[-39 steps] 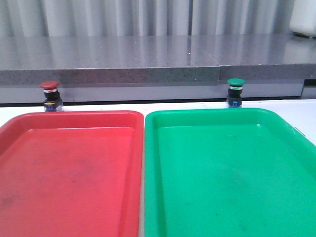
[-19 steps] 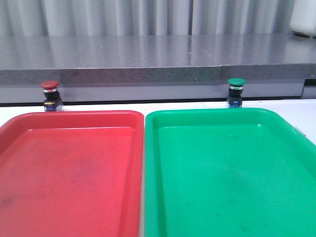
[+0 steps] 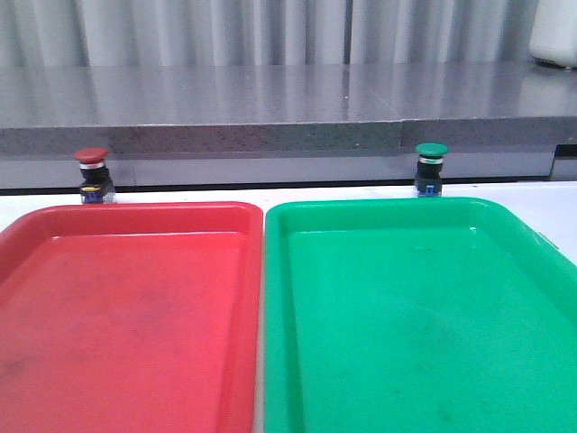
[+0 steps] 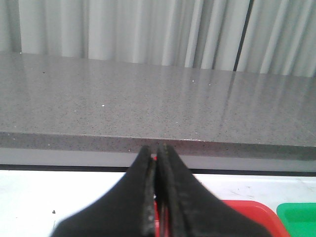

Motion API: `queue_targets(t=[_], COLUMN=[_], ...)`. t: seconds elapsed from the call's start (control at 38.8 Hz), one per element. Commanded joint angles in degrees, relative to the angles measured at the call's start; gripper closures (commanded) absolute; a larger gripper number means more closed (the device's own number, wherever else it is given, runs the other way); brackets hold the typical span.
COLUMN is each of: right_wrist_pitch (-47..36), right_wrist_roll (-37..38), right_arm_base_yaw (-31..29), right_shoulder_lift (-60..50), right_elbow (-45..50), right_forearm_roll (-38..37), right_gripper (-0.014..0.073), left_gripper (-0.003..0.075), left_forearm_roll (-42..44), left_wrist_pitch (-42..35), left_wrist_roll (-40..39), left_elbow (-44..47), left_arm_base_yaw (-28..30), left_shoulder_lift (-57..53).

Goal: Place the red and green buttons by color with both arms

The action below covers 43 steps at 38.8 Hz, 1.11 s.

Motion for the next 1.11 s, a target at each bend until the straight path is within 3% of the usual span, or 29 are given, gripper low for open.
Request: queue_targets(t=[0.0, 0.1, 0.23, 0.28, 0.34, 0.62, 0.85, 1.08], right_wrist_pitch=[-4.60, -4.58, -4.58, -4.54, -4.60, -4.48, -4.48, -4.48], right_wrist_roll=[0.04, 0.04, 0.04, 0.04, 0.04, 0.04, 0.04, 0.04], right_arm_base_yaw=[-0.34, -0.34, -0.34, -0.34, -0.34, -0.34, -0.34, -0.34], right_shoulder_lift=[0.87, 0.87, 0.87, 0.87, 0.87, 0.87, 0.87, 0.87], right_elbow=[-2.14, -2.14, -2.14, -2.14, -2.14, -2.03, -2.03, -2.03], right_forearm_roll=[0.41, 0.15, 0.17, 0.17, 0.17, 0.17, 0.17, 0.17], right_gripper=[0.0596, 0.0377, 0.0085, 0.0005, -0.0033, -0.0029, -0.0029, -0.0029], left_gripper=[0.0674, 0.0477, 0.0151, 0.0069, 0.0037, 0.0094, 0.0122, 0.0122], left_forearm_roll=[0.12, 0.12, 0.12, 0.12, 0.12, 0.12, 0.12, 3.24], left_wrist_pitch=[-4.34, -4.34, -4.23, -4.23, -4.23, -6.16, -9.38, -5.93], left_wrist_roll=[-0.19, -0.19, -0.19, -0.19, -0.19, -0.19, -0.19, -0.12], left_elbow=[-2.13, -2.13, -2.13, -2.13, -2.13, -2.75, -9.95, -25.55], left_arm_base_yaw=[0.10, 0.10, 0.10, 0.10, 0.10, -0.01, -2.28, -6.14], left_shoulder_lift=[0.75, 0.75, 0.75, 0.75, 0.75, 5.62, 23.85, 46.77])
